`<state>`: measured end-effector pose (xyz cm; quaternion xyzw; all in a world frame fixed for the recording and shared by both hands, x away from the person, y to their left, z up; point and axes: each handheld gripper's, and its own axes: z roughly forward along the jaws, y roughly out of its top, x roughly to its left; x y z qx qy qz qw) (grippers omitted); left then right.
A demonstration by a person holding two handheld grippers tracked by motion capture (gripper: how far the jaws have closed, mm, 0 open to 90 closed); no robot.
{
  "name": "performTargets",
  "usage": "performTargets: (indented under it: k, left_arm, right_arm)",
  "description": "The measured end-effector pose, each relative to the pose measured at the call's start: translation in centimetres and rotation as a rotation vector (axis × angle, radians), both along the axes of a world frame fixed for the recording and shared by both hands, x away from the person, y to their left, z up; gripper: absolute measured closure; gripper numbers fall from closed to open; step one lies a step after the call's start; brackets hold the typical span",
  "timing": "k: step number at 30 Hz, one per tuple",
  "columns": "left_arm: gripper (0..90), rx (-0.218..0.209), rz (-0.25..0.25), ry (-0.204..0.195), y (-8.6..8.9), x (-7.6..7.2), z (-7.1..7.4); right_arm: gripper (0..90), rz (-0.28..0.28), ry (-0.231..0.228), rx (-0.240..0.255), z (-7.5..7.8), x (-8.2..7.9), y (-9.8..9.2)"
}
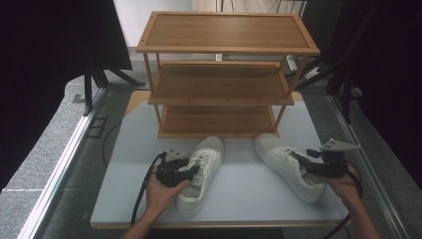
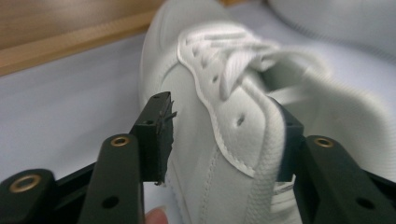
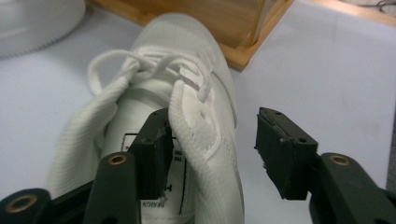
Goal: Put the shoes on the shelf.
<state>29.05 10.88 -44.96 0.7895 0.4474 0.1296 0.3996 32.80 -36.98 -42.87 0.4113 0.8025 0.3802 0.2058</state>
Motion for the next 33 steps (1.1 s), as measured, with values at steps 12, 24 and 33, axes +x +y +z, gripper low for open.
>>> performTargets:
  k: [12,24,33]
  left_arm:
    - [80.1,0.014,0.045,-0.065,-0.3,-0.1,-0.1]
    - [81.3,-0.079,0.028,-0.050,1.0,0.3,0.4]
    - [81.1,-0.217,0.018,-0.073,2.5,-0.6,2.9]
  right_arm:
    - [74.2,0.061,0.048,-0.061,-1.2,2.1,0.3]
    - [82.2,0.047,-0.004,-0.036,-0.6,1.6,0.7]
    - [82.4,-0.026,-0.046,0.101,0.6,-0.7,0.7]
